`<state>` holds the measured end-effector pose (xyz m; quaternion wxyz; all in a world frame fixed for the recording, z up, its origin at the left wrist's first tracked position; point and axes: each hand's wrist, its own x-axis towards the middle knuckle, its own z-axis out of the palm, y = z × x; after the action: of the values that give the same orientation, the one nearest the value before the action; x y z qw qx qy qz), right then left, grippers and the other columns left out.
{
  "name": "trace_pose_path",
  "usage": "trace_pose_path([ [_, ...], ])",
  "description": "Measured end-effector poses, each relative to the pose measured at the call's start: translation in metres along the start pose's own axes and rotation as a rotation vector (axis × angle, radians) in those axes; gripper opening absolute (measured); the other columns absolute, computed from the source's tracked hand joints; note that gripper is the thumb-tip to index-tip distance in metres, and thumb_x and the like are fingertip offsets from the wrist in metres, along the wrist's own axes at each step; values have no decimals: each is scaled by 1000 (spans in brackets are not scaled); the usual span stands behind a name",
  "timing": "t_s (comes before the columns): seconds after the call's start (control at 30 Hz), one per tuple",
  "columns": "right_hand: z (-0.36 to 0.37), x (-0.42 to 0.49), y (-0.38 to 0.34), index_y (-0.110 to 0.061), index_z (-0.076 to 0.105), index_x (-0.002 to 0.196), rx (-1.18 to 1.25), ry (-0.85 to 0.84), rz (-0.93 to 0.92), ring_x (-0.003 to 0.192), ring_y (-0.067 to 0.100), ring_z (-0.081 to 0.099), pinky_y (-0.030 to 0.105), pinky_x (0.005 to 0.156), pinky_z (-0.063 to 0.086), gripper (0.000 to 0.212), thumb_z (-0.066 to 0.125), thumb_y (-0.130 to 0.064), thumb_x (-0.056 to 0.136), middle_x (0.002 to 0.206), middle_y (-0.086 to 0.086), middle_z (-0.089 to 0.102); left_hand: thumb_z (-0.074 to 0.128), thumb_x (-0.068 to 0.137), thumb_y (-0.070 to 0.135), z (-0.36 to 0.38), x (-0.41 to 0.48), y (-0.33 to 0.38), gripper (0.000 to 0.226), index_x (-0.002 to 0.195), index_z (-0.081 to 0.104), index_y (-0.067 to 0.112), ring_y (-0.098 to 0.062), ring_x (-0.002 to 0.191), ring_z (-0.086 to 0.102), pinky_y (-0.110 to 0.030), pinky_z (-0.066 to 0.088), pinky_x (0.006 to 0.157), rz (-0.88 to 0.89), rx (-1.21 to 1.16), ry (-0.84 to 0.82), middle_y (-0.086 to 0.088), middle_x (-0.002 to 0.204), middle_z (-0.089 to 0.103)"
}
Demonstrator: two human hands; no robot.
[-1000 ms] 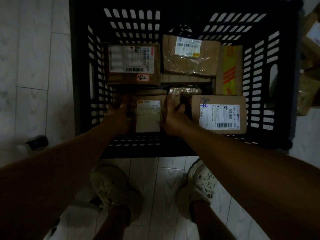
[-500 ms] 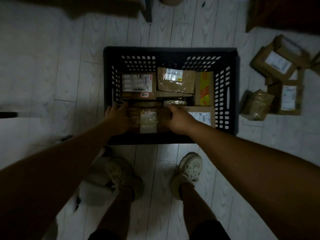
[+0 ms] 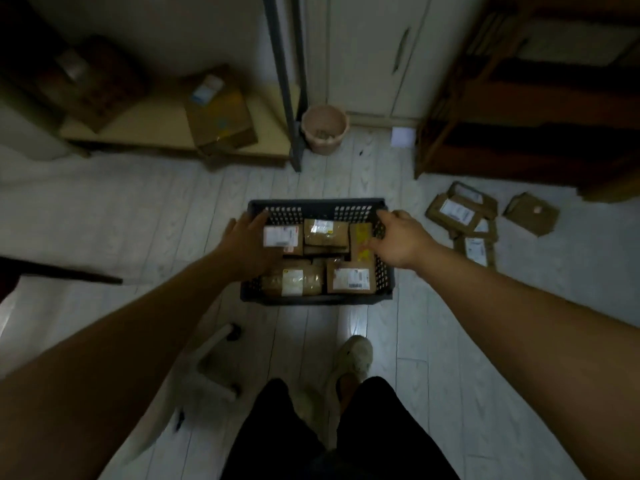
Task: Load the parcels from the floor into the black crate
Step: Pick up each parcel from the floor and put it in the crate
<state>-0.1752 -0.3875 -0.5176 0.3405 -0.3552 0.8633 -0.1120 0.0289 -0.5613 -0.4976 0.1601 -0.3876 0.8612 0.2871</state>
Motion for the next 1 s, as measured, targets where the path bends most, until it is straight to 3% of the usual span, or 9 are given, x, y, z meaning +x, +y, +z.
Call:
trace_pose_path([
  [0.07,-19,-38,10,-20,26,146,-52,75,65,132,35,32,38,104,32,68,53,-45,89,148,15,29,62,84,39,-17,-14,25,83,149,13,22,-34,140,15,-48,17,112,38,33,27,-15,154,16],
  [0.37,-101,-210,78,-20,18,149,-43,350,339,136,34,27,41,105,31,74,52,-49,89,153,12,21,59,83,49,-54,-83,168,88,149,5,26,-29,144,4,-38,11,115,359,84,62,-7,158,0],
  [0.5,-143,-268,112,-24,14,150,2,455,422,139,30,24,40,110,29,75,52,-49,90,157,7,10,60,83,49,-60,-113,231,87,149,6,30,-25,144,9,-40,19,115,427,56,82,-4,158,4],
  [0.73,-212,-359,202,-26,13,150,-3,566,418,142,28,18,41,112,25,78,53,-51,89,157,5,14,60,84,47,-44,-160,370,86,149,7,28,-31,144,6,-42,12,117,592,141,187,-11,158,5],
  [1.0,-275,-413,304,-29,12,150,-17,602,337,140,28,23,41,112,28,80,55,-52,86,155,5,19,58,84,49,22,-186,520,84,148,5,34,-31,144,2,-45,11,115,613,158,143,-5,158,1],
])
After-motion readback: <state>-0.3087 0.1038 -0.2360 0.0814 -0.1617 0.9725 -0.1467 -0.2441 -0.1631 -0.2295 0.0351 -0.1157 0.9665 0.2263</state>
